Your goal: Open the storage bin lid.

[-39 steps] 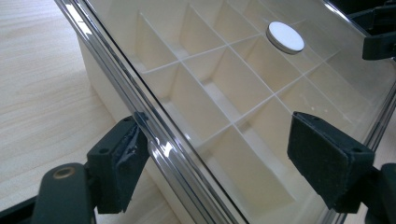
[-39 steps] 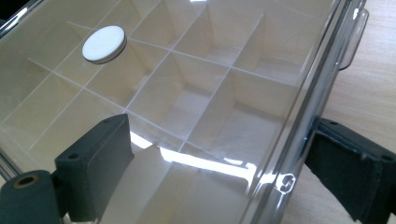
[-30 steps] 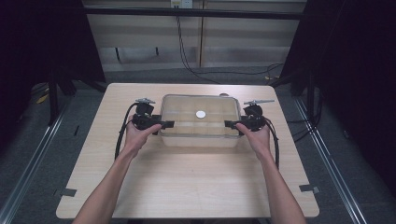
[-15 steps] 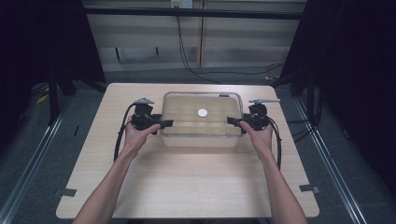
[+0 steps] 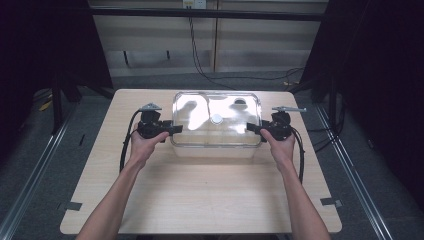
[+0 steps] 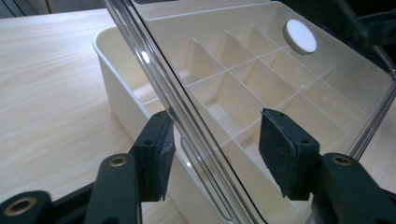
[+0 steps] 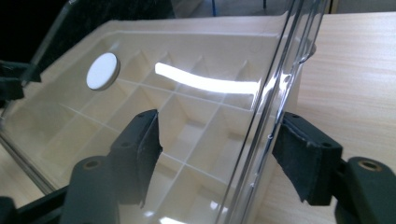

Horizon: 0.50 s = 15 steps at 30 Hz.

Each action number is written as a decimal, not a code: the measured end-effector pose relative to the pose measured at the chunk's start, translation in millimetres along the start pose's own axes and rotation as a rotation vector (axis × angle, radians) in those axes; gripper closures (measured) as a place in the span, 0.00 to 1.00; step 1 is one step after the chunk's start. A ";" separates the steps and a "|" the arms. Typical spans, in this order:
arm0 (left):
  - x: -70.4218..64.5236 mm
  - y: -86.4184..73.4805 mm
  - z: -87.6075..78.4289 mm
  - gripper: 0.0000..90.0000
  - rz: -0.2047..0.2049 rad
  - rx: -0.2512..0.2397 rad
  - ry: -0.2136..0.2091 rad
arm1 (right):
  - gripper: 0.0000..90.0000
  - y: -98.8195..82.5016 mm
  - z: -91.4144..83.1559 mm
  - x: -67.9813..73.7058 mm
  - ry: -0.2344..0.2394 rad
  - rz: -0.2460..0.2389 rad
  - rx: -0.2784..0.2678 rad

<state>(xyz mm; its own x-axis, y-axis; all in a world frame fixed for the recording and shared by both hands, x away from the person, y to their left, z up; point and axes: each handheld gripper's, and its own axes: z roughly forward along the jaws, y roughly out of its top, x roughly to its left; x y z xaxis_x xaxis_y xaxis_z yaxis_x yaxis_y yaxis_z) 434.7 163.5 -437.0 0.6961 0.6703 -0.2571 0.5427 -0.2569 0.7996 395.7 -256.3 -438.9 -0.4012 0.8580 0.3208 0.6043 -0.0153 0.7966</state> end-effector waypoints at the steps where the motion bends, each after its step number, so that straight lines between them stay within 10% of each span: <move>1: -0.6 0.6 -1.4 0.52 0.001 -0.010 0.006 | 0.38 0.2 -1.2 -0.2 0.007 0.002 -0.009; 15: -12.7 5.4 -15.0 0.62 0.050 -0.056 0.046 | 0.49 3.2 -18.2 3.7 0.032 -0.004 -0.073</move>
<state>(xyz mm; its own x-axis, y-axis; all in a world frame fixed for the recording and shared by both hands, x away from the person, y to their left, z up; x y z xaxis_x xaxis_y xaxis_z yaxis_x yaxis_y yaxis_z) 421.7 164.0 -421.2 0.6988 0.6892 -0.1916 0.4796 -0.2526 0.8403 383.6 -262.4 -425.8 -0.4256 0.8414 0.3330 0.5513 -0.0507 0.8328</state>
